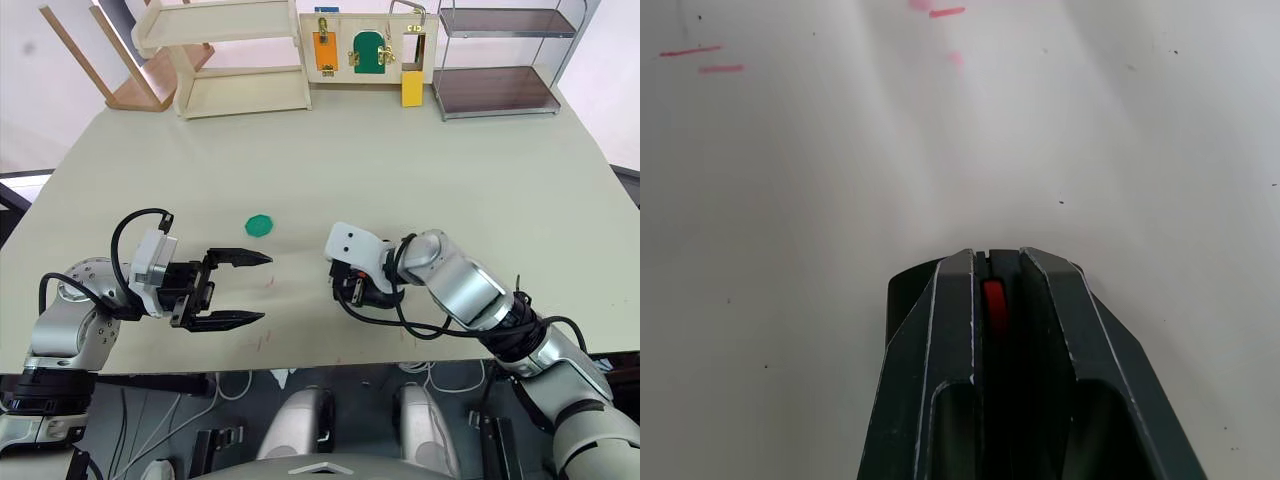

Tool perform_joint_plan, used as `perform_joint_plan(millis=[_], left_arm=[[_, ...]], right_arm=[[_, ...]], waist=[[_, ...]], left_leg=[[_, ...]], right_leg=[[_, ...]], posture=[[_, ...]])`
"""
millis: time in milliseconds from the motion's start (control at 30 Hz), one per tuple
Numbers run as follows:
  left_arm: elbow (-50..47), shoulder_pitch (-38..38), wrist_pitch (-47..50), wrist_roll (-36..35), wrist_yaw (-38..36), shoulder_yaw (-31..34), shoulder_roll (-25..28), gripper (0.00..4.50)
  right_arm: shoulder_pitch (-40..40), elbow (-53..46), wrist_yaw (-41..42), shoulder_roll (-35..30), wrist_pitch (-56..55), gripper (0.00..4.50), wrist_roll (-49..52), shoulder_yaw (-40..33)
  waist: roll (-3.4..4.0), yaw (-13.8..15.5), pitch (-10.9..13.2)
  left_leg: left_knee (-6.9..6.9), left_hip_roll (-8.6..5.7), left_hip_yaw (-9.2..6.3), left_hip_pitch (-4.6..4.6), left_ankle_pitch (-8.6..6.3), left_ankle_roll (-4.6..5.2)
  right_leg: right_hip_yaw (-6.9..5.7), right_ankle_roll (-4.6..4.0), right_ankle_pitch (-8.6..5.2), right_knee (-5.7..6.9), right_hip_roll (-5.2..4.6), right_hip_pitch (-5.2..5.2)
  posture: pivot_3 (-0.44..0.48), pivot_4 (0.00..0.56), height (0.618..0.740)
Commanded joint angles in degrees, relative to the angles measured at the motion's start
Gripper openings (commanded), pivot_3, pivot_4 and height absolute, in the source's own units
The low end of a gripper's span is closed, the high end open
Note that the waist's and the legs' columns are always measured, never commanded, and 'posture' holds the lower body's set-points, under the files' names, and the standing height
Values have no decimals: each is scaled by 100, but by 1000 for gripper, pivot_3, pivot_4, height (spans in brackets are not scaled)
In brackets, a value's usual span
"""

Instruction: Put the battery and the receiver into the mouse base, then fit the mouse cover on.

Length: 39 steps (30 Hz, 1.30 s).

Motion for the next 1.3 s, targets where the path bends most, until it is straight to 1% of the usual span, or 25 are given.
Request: perform_joint_plan(millis=[33,200,267,367,467,500,567,700,800,867,967,1067,1200,1300], left_arm=[[-148,10,-6,-53,-21,86,45,4500],[-160,24,-8,-53,-7,89,40,4500],[-171,32,-6,-56,-1,89,39,4500],[-172,38,-8,-57,3,91,40,4500],[-163,36,-12,-60,-7,88,39,4500],[-157,29,-16,-59,-14,85,39,4500],[-145,12,-16,-61,-19,85,40,4500],[-102,-25,-28,-51,-43,81,46,4500],[-72,-36,-37,-46,-66,77,51,4500],[-33,-69,-43,-38,-84,70,54,4500],[34,-127,-64,-16,-116,44,45,4500],[96,-188,-82,1,-153,10,27,4500],[148,-221,-98,5,-198,9,34,4500],[167,-227,-103,2,-224,19,48,4500]], right_arm=[[-33,-87,10,-82,111,706,-59,128],[-84,34,-90,-186,142,706,-273,347],[-60,20,-111,-106,92,706,-230,271],[-61,13,-216,157,-46,706,-100,-104],[45,37,-138,363,-635,706,124,-543],[118,-8,-1,356,-938,706,214,-633],[267,-116,121,364,-938,706,442,-841],[890,-256,83,466,-1908,706,796,-1710],[1402,-362,250,252,-2299,706,946,-2055],[1869,-403,439,158,-2550,706,1229,-2358],[2515,-262,696,180,-3144,706,1530,-2728],[2869,5,840,220,-3720,706,1452,-2727],[3082,490,781,452,-4308,706,1312,-2661],[3259,864,944,507,-4760,706,1209,-2566]], waist=[[0,3,0],[-1,4,-1],[-2,4,-1],[-3,-1,-2],[-2,-1,-2],[-2,0,-2],[-3,5,-2],[-4,12,-2],[-5,13,-2],[-5,17,-3],[-5,7,-3],[-5,-19,-2],[-5,-14,-2],[-5,4,-2]], left_leg=[[0,0,0,0,0,0],[0,0,1,1,0,0],[0,0,0,2,0,0],[1,0,1,2,0,0],[1,0,0,1,0,0],[0,0,0,0,0,0],[-1,0,0,-1,0,0],[-4,-1,-3,-3,0,0],[-4,-1,-3,-3,0,0],[-3,-1,-3,-2,0,0],[-3,-1,-4,-1,0,0],[-4,1,-3,3,0,0],[-2,2,-3,8,0,0],[-2,3,-4,7,0,0]], right_leg=[[0,0,0,0,0,0],[0,0,0,0,-1,1],[-1,0,0,0,-2,2],[0,0,0,0,-1,2],[-1,0,0,1,0,1],[-1,0,0,0,0,0],[-1,1,0,-1,-1,0],[-4,1,0,-6,-2,2],[-4,1,0,-5,-1,1],[-4,1,0,-5,-2,2],[-3,1,0,-4,0,3],[-2,2,0,-3,4,3],[1,3,-1,1,8,3],[1,2,-1,0,8,3]], posture=[[0,150,740],[0,150,740],[0,150,740],[0,150,740],[0,150,740],[0,150,740],[0,150,740],[0,150,740],[0,150,740],[0,150,740],[0,150,740],[0,150,740],[0,150,740],[0,150,740]])
